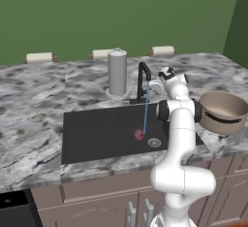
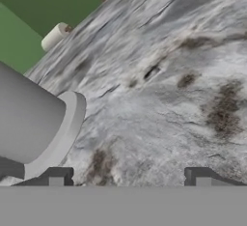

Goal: Dump the onion from the pot into the sink. Then turn on the water and wash the onion. Then turn off the water and put the onion back in the pot.

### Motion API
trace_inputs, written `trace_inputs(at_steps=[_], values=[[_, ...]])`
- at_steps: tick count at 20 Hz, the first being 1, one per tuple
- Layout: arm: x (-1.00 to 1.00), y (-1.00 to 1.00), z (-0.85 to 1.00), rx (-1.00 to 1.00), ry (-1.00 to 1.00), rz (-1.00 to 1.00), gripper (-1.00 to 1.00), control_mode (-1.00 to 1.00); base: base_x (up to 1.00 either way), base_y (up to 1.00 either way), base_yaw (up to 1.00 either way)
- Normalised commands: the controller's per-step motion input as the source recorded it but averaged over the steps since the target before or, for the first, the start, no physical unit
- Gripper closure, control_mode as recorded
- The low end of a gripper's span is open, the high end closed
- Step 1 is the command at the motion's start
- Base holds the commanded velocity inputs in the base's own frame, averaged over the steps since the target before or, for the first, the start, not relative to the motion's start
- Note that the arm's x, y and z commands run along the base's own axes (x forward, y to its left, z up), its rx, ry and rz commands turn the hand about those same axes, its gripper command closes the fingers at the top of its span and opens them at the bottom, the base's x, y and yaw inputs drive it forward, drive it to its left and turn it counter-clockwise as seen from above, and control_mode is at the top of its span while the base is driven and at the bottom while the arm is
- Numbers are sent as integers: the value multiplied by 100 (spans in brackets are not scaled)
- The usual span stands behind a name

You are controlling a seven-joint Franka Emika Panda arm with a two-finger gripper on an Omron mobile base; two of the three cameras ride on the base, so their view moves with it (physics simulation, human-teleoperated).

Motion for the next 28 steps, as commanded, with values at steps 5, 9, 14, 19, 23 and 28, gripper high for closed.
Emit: trace_inputs(at_steps=[5,9,14,19,23,28], values=[[32,77,0,0,-1,6,-100,-100,0,0,0],[39,74,0,0,-1,6,-100,-100,0,0,0],[23,46,7,0,0,4,-100,-100,0,0,0],[-87,-19,80,-9,-8,-1,-100,-100,0,0,0],[-100,-31,85,-10,-8,-3,-100,-100,0,0,0],[-100,-10,62,-9,-3,-3,-100,-100,0,0,0]])
